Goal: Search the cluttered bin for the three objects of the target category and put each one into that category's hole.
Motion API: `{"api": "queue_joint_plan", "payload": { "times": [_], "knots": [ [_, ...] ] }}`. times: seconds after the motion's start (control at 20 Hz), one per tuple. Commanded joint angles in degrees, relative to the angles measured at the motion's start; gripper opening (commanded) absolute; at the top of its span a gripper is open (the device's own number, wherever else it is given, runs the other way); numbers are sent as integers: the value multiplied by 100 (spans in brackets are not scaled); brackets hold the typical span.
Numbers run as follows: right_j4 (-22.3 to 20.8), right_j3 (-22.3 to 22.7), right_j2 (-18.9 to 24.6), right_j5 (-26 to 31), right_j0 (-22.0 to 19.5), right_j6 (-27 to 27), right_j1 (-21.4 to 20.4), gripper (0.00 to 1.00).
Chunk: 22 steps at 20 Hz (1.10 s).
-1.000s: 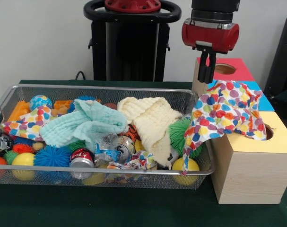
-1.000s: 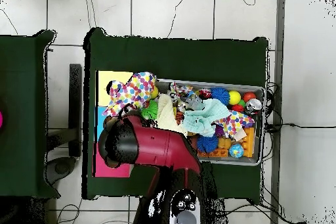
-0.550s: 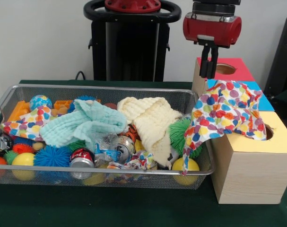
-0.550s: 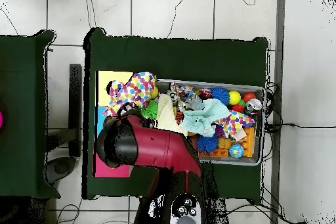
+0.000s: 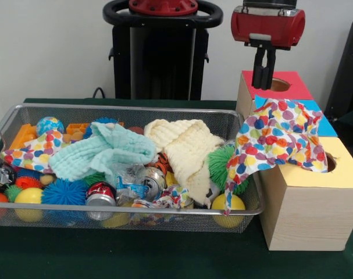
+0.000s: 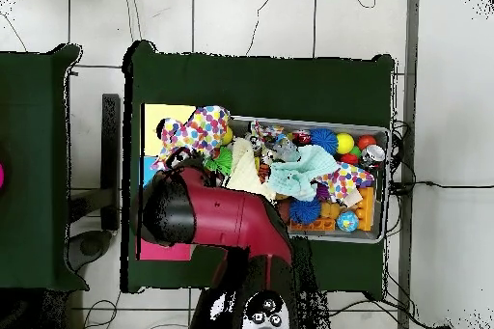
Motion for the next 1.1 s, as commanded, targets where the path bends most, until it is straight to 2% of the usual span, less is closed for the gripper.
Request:
{"api": "queue_joint_plan", "payload": {
  "times": [0.05,0.5,0.85,1.1],
  "knots": [
    [130,-291,54,27,33,798,56,0],
    [201,-645,-194,-217,251,1019,319,0],
    [296,-752,-319,-361,412,1128,398,0],
    [381,-985,-362,-85,455,1085,731,0]
  ]
}}
